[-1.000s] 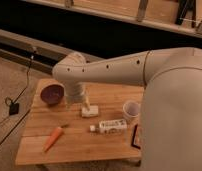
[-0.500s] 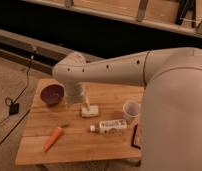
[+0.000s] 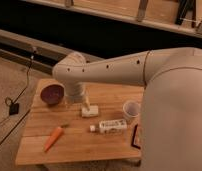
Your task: Place the ceramic cup in the ceramic bowl
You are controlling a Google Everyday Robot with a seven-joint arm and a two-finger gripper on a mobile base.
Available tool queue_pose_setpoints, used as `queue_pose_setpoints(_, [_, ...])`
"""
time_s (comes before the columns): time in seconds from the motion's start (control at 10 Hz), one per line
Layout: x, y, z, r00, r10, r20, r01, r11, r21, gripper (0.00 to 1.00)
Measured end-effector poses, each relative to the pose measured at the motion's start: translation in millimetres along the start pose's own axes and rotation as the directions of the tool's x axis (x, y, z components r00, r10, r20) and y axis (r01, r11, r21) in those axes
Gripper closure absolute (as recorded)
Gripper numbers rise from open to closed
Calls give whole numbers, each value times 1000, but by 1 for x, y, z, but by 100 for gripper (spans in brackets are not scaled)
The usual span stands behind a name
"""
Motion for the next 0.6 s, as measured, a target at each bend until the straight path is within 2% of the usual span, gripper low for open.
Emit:
queue_pose_setpoints(0.3, [-6, -12, 4, 1000, -8, -21, 9, 1000, 11, 35])
queue_pose_setpoints(0.6, [-23, -51, 7, 999, -2, -53, 2, 1000, 5, 35])
